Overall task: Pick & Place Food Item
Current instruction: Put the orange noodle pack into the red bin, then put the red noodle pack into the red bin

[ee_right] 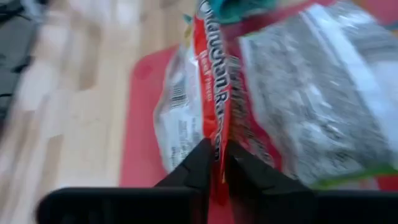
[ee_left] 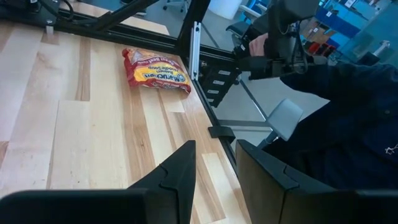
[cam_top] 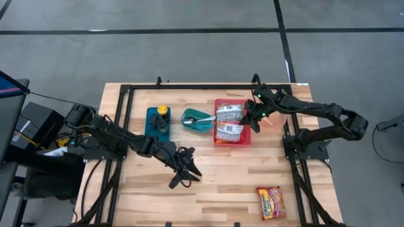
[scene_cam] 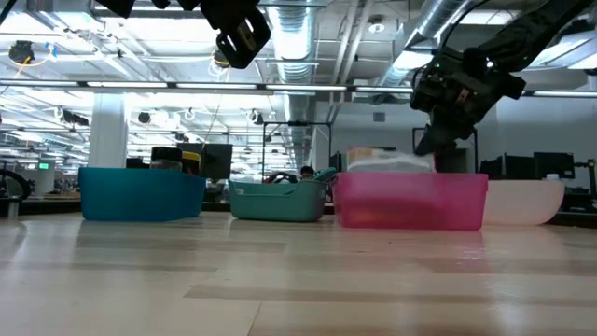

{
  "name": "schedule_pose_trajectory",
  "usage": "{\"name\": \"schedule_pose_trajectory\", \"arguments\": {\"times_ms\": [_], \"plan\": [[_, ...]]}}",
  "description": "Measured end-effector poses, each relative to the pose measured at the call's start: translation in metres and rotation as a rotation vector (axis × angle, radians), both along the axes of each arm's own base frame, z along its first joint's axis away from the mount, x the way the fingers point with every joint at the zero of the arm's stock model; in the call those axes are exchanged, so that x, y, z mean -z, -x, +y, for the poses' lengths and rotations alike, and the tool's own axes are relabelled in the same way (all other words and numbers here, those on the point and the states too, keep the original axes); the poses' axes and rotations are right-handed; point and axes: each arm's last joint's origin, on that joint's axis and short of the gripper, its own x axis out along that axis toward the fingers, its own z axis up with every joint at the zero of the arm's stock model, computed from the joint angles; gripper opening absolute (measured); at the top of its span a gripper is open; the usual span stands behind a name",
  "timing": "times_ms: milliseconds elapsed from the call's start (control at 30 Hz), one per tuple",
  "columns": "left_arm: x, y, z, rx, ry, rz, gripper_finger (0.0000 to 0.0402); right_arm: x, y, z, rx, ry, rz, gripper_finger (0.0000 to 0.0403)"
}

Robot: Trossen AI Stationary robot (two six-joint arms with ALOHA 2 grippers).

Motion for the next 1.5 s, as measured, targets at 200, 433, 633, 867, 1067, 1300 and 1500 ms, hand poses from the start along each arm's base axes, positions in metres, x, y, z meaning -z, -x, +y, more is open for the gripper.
{"name": "schedule_pose_trajectory", "arguments": {"times_ms": [200,433,633,867,1067,1300,1500], "plan": [[0.000,0.000,0.000,0.000,0.000,0.000,0.0109,0.002,0.001,-0.002,0.074,0.040,0.057,0.0110],[0.000,0.000,0.000,0.003,-0.008,-0.004,0.0109,-0.007,-0.001,-0.004,0.076,0.043,0.056,0.0191],[0.000,0.000,0.000,0.003,-0.008,-0.005,0.0109,-0.022,-0.002,-0.007,0.112,0.076,0.095,0.0211],[0.000,0.000,0.000,0.003,-0.008,-0.005,0.0109,-0.047,0.012,0.003,0.144,0.101,0.063,0.0196],[0.000,0.000,0.000,0.002,-0.007,-0.006,0.0109,-0.067,0.030,0.021,0.177,0.078,0.007,0.0177],[0.000,-0.001,0.002,-0.060,-0.027,-0.013,0.0109,-0.079,0.045,0.046,0.196,-0.017,-0.002,0.0164],[0.000,-0.001,0.003,-0.096,-0.038,-0.014,0.0109,-0.082,0.044,0.065,0.183,-0.116,0.017,0.0143]]}}
